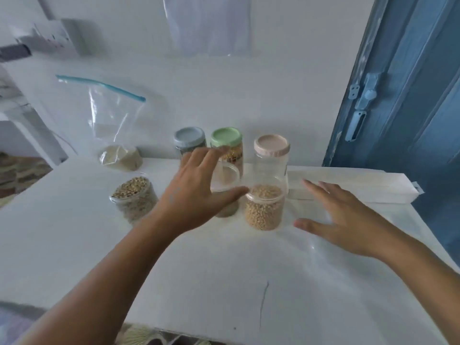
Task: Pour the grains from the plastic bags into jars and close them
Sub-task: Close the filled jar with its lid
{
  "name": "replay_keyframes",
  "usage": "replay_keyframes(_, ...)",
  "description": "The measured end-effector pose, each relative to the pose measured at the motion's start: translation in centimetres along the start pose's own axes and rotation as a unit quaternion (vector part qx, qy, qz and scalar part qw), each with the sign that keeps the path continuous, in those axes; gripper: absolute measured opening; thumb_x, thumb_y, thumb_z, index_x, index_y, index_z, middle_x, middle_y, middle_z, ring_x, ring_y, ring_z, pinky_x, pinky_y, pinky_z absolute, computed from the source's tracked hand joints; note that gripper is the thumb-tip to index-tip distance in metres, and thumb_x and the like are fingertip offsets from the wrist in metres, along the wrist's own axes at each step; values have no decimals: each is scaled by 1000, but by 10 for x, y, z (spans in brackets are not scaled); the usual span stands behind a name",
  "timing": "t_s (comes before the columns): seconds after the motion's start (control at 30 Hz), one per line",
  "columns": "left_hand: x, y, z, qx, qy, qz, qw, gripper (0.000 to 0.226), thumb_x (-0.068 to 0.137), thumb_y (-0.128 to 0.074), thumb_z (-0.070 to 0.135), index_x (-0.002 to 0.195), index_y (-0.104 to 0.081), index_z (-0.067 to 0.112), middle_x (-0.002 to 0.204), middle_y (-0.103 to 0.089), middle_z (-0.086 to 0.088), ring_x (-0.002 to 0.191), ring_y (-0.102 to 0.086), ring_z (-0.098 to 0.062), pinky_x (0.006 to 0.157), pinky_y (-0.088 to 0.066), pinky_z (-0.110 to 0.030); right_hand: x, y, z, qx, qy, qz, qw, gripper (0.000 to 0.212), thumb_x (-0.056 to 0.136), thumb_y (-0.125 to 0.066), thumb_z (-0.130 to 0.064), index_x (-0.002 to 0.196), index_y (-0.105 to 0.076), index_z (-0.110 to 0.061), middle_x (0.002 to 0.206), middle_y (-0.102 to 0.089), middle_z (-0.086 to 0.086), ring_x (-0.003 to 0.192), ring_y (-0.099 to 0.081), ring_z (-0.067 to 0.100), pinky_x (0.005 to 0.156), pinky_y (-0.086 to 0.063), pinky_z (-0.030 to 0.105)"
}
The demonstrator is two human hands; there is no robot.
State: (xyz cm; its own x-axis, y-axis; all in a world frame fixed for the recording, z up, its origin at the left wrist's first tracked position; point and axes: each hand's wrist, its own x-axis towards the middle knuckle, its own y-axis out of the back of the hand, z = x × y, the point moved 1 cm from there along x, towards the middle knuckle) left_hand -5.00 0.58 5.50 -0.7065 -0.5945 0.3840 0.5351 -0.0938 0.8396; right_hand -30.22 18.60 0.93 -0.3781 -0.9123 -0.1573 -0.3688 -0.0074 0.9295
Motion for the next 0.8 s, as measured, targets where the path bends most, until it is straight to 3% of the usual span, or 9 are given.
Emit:
replay_keyframes(0.17, -23, 58, -113, 53, 95, 14, 994, 112, 74, -67, 80, 163, -21, 30, 161, -28, -4, 149, -20, -23, 122, -24, -49, 34, -7, -125, 42, 108, 44, 992, 97, 76, -45, -95, 157, -4, -59, 166, -19, -16, 153, -20, 10, 119, -35, 46)
replay_keyframes(0.3, -35, 71, -184, 34, 178, -35, 983, 130, 60, -65, 92, 164, -15, 31, 169, -19, -6, 155, -15, -32, 123, -25, -57, 62, -32, -206, 40, 153, 21, 987, 96, 81, -51, -87, 159, -4, -56, 167, -19, -13, 154, -16, 10, 121, -31, 44)
replay_keyframes(0.4, -39, 70, -220, -8, 208, -79, 975, 151, 42, -57, 106, 164, -11, 32, 171, -17, -7, 154, -19, -37, 121, -29, -60, 82, -58, -249, 14, 153, -16, 988, 95, 84, -53, -84, 159, -4, -53, 167, -21, -5, 153, -22, 17, 118, -33, 46)
replay_keyframes(0.47, -39, 66, -235, -47, 217, -100, 970, 158, 34, -60, 106, 164, -12, 31, 169, -26, -8, 152, -29, -33, 120, -34, -55, 97, -77, -266, -11, 140, -40, 989, 94, 86, -56, -80, 160, -4, -52, 169, -19, -1, 153, -25, 23, 116, -34, 48)
replay_keyframes(0.6, -38, 56, -254, -117, 227, -113, 960, 145, 44, -82, 86, 163, -20, 30, 157, -46, -6, 139, -49, -26, 110, -45, -46, 125, -113, -275, -32, 101, -82, 991, 100, 86, -62, -75, 161, -1, -48, 163, -27, 9, 146, -34, 31, 113, -40, 50)
replay_keyframes(0.7, -38, 48, -264, -144, 231, -92, 958, 125, 59, -93, 64, 160, -29, 27, 152, -51, -1, 128, -50, -16, 105, -46, -40, 139, -132, -270, -37, 60, -105, 992, 109, 83, -63, -76, 162, 3, -43, 165, -22, 13, 150, -28, 36, 115, -38, 53)
replay_keyframes(0.8, -36, 43, -269, -157, 234, -88, 956, 117, 63, -94, 58, 157, -34, 26, 151, -50, -1, 124, -47, -14, 105, -47, -41, 144, -143, -265, -42, 48, -122, 991, 119, 79, -66, -76, 164, 6, -34, 164, -25, 15, 149, -29, 39, 116, -37, 53)
